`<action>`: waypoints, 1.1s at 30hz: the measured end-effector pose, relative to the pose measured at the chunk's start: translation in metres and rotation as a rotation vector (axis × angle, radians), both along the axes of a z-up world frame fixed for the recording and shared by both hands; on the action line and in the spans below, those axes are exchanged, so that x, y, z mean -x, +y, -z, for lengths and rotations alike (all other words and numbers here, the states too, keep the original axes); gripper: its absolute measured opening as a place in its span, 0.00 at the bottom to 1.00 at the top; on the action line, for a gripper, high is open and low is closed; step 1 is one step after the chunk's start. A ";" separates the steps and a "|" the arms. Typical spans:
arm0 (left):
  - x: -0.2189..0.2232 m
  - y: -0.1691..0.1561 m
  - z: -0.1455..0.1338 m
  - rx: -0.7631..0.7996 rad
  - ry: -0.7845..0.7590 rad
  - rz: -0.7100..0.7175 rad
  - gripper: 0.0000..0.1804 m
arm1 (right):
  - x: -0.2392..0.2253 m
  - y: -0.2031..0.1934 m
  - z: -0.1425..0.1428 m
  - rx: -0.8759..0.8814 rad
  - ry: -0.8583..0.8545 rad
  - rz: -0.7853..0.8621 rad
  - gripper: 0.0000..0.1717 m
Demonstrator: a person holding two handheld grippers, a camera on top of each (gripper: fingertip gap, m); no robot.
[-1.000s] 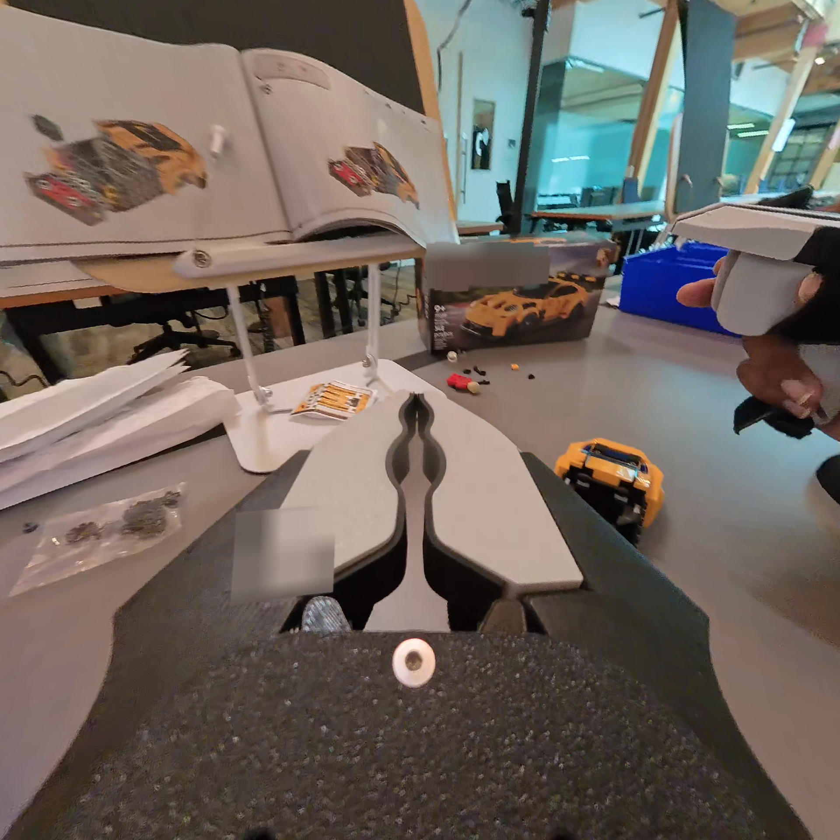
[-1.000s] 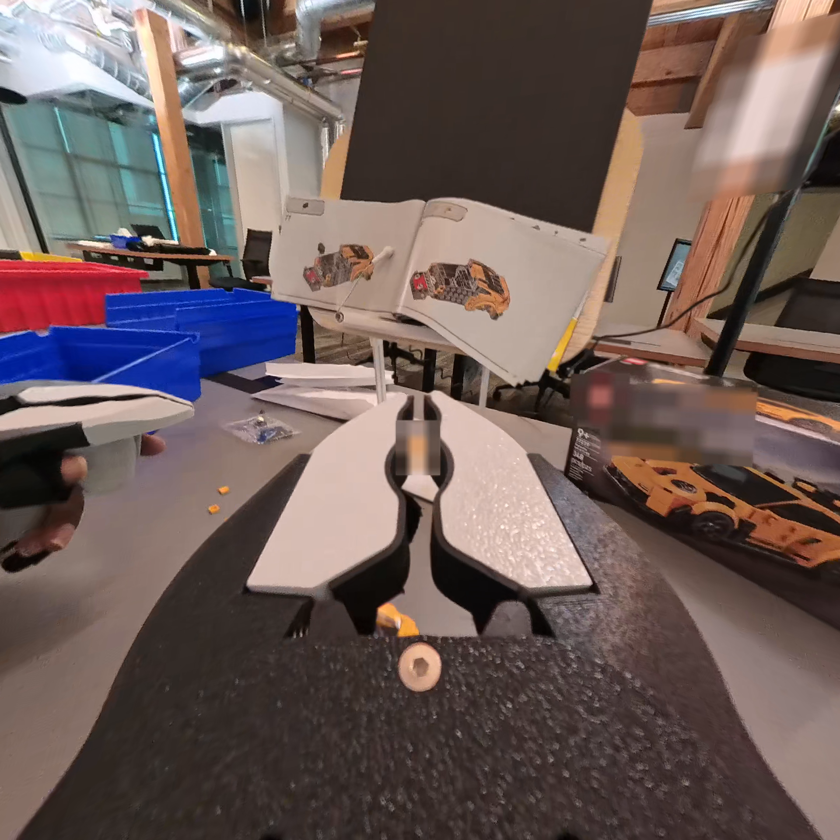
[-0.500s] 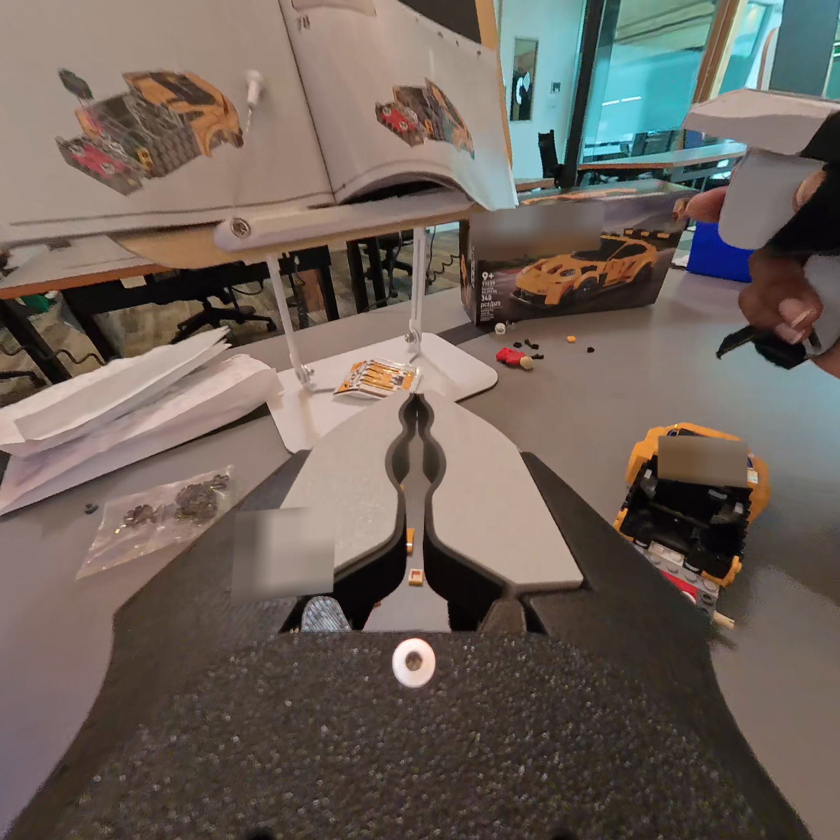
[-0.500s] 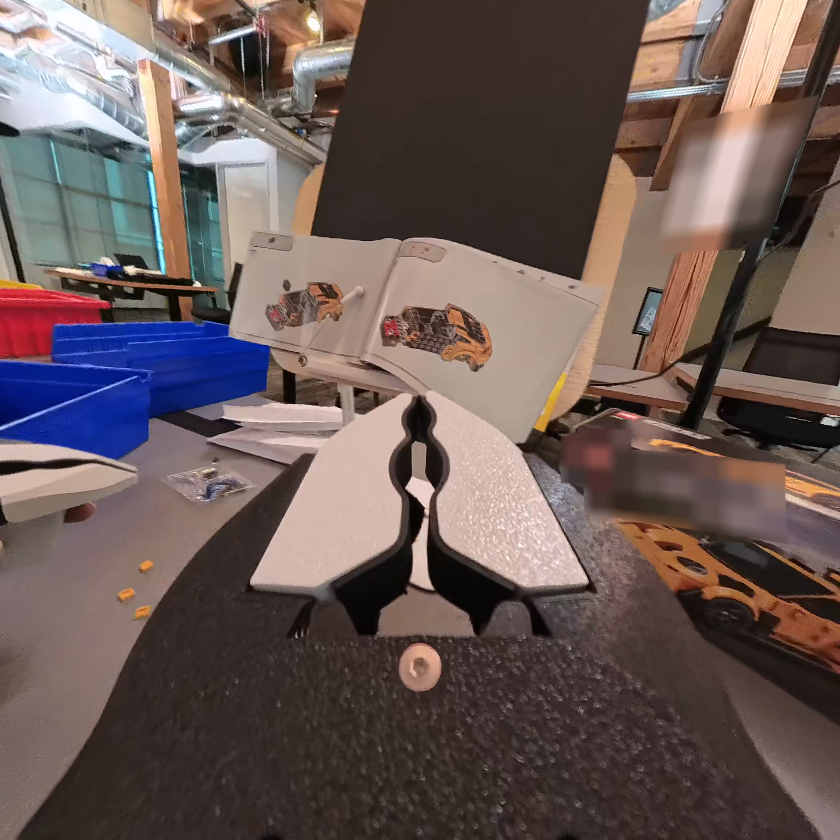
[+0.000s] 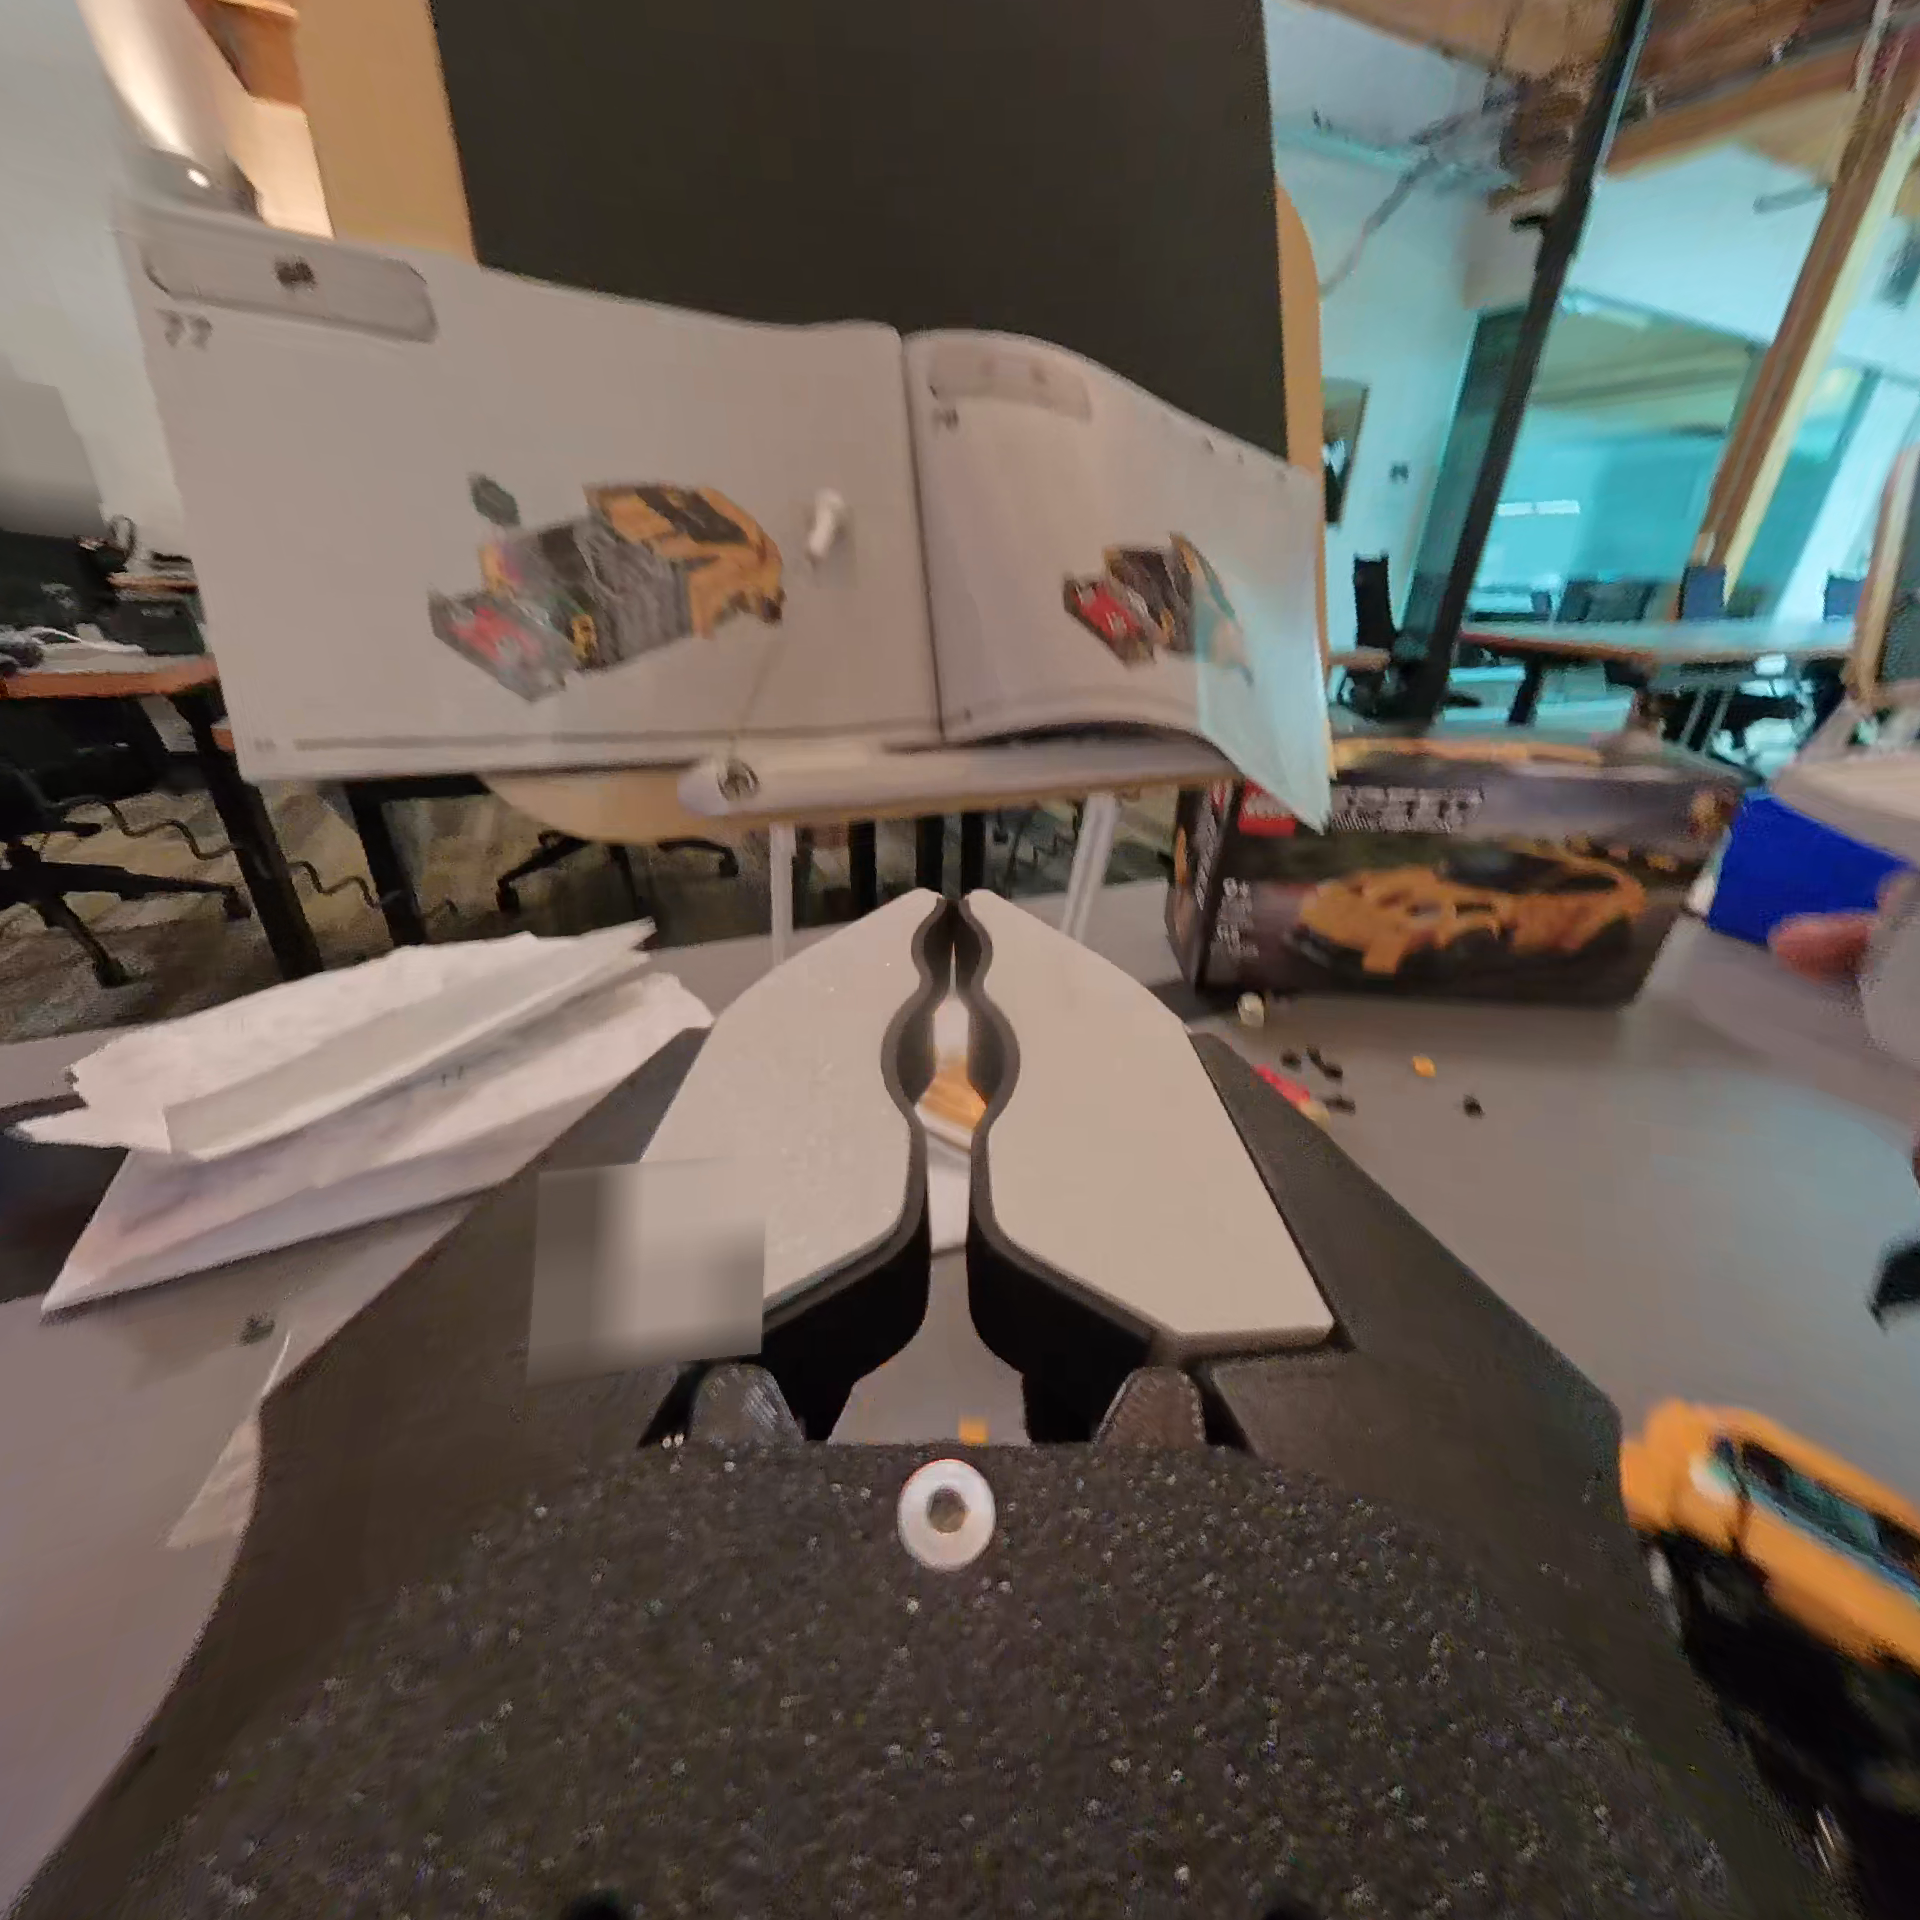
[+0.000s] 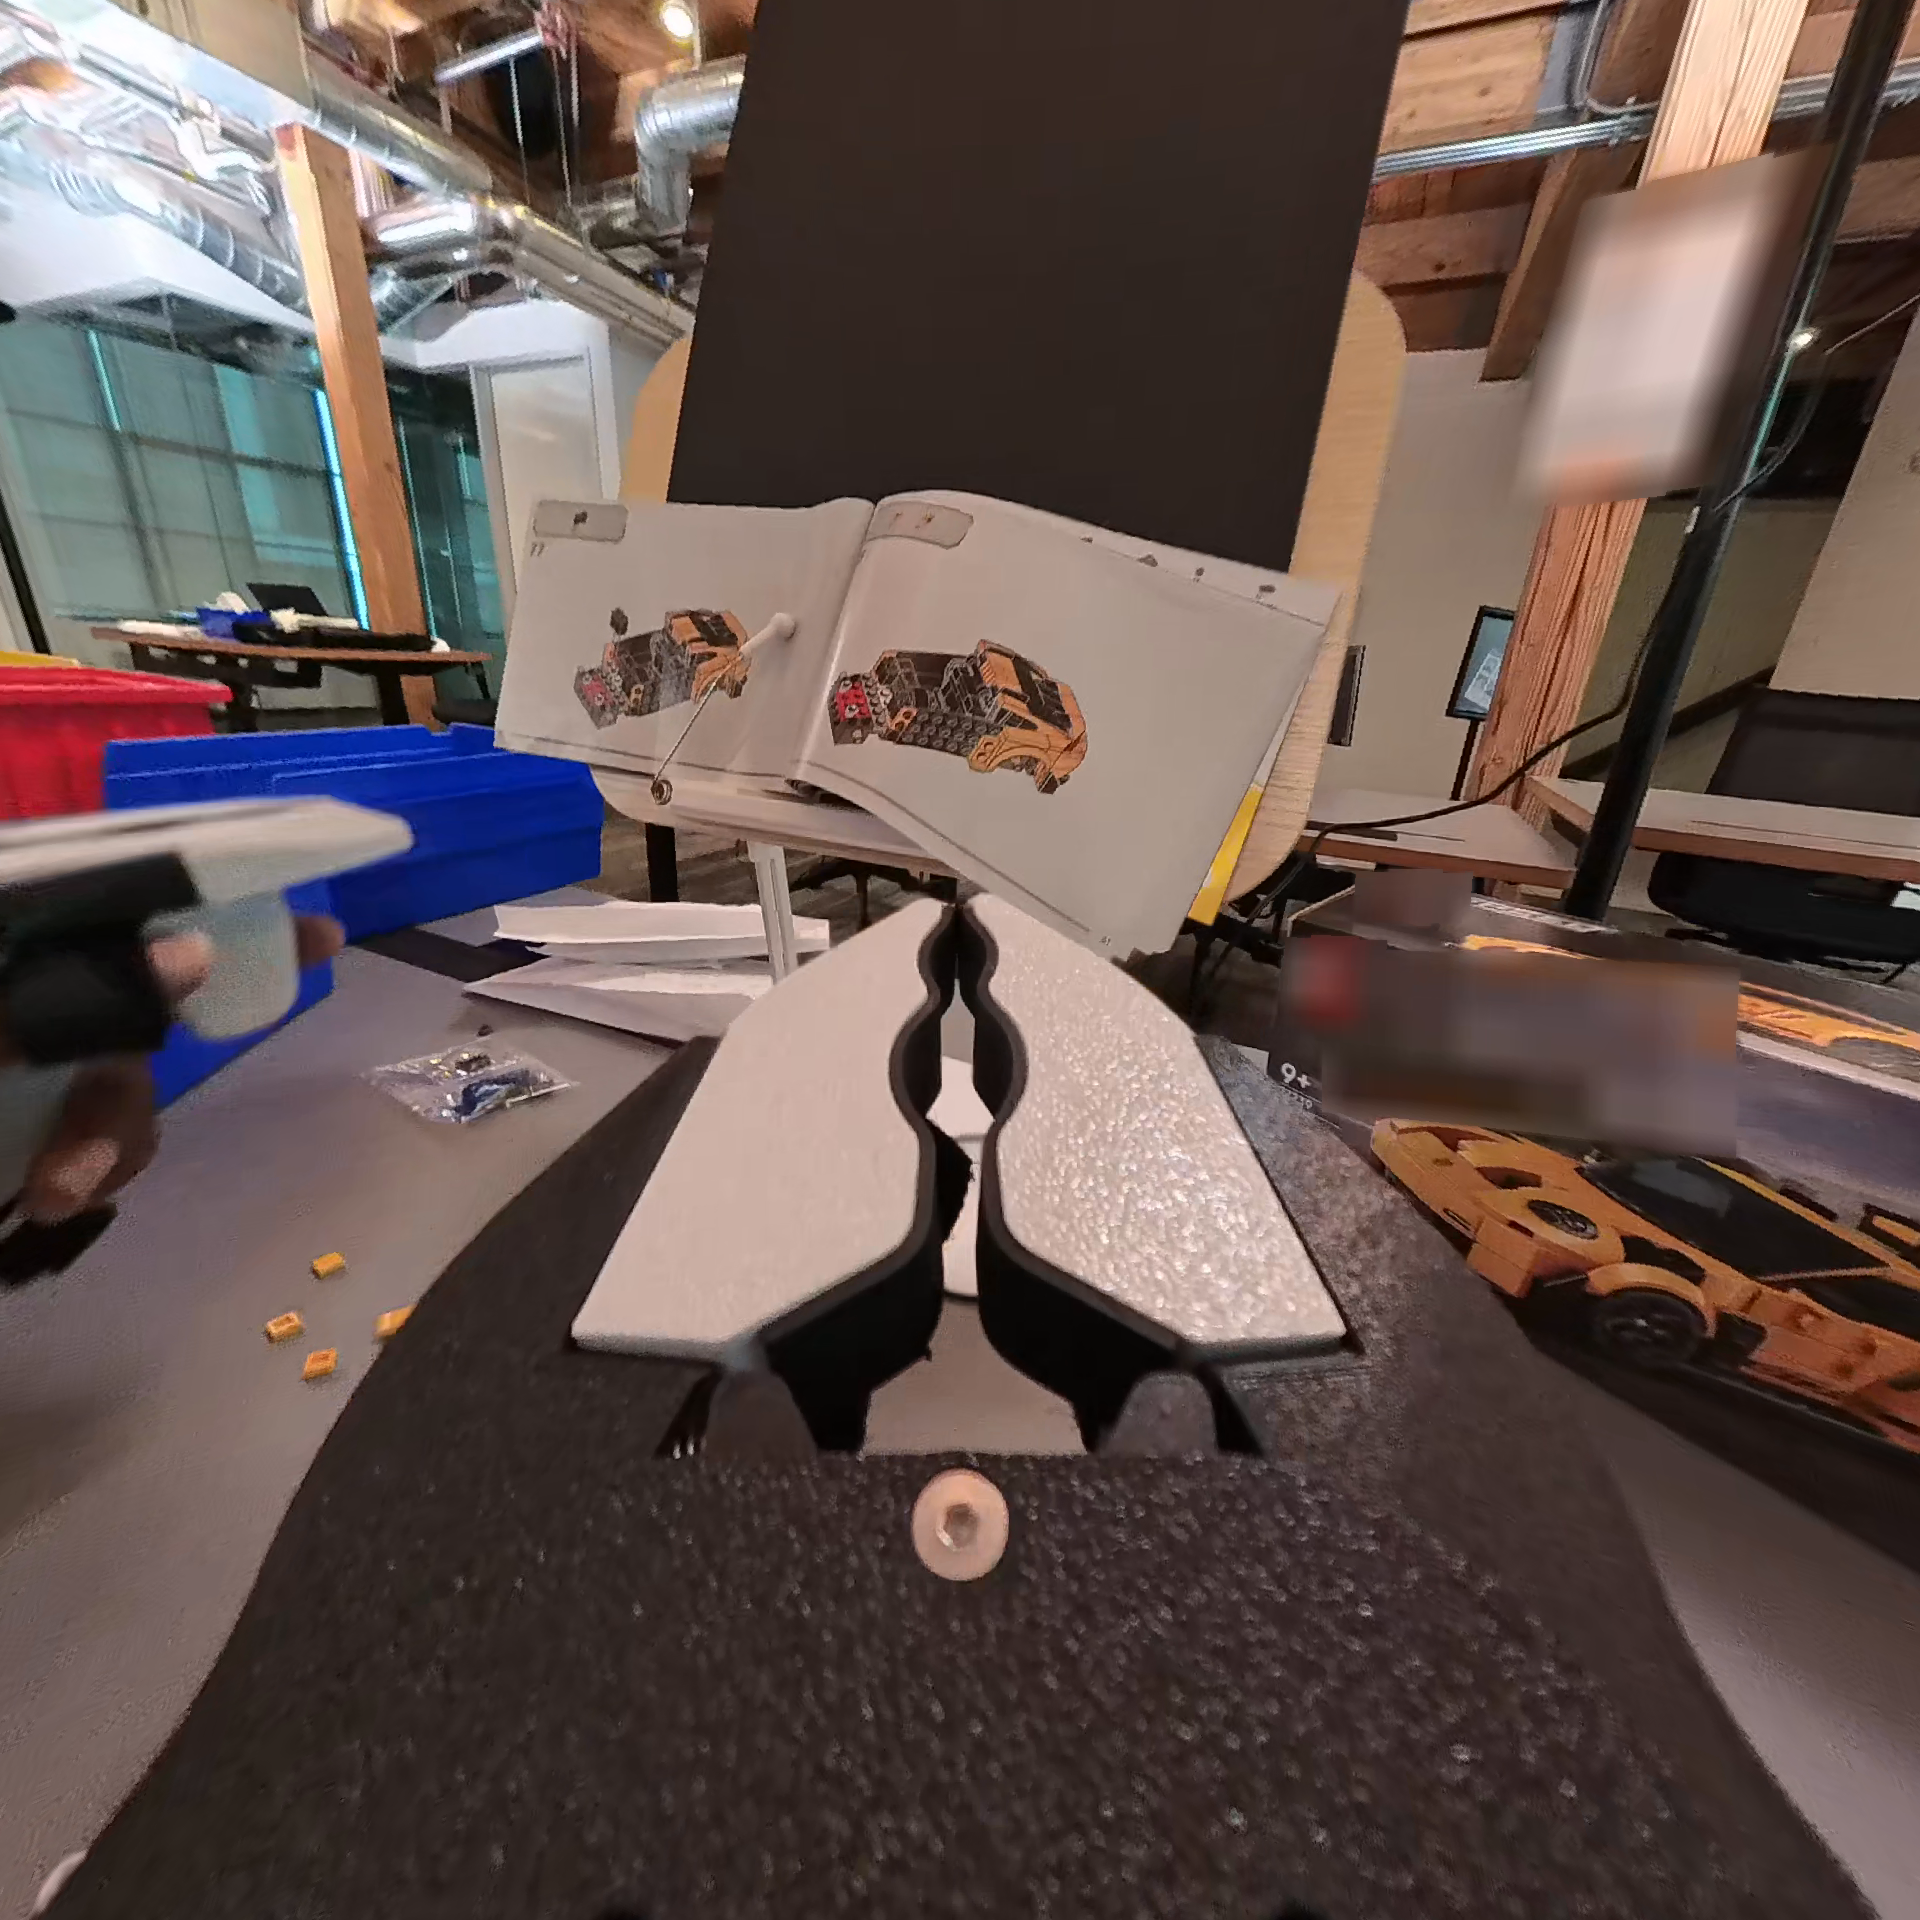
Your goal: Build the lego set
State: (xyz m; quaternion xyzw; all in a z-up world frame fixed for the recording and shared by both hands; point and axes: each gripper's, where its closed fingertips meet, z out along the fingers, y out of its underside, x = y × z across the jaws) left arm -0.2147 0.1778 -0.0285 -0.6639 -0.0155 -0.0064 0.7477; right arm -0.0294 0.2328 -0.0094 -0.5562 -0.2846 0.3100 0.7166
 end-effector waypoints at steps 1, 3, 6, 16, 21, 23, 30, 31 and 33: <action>0.003 0.006 -0.007 -0.025 -0.008 -0.013 0.00 | 0.001 0.000 0.001 -0.003 -0.009 0.000 0.00; 0.005 0.012 -0.011 -0.054 -0.003 -0.022 0.00 | 0.002 0.000 0.003 -0.011 -0.021 0.002 0.00; 0.000 0.007 0.003 -0.026 0.116 0.000 0.00 | 0.006 0.000 0.008 0.005 -0.038 -0.013 0.00; -0.024 0.009 0.026 0.036 0.140 0.104 0.00 | 0.077 0.028 -0.005 -0.161 -0.286 -0.075 0.01; -0.025 0.013 0.035 0.067 0.156 0.124 0.00 | 0.158 0.043 -0.018 -0.013 -0.630 -0.157 0.00; -0.024 0.013 0.038 0.081 0.150 0.130 0.00 | 0.165 0.068 -0.001 0.000 -0.789 -0.060 0.00; -0.023 0.015 0.039 0.099 0.102 0.163 0.00 | 0.135 0.118 -0.002 0.095 -0.765 -0.117 0.00; -0.023 0.015 0.041 0.104 0.102 0.166 0.00 | 0.129 0.127 -0.003 0.085 -0.753 -0.086 0.00; -0.024 0.015 0.043 0.111 0.114 0.169 0.00 | 0.117 0.138 0.001 0.062 -0.719 -0.072 0.00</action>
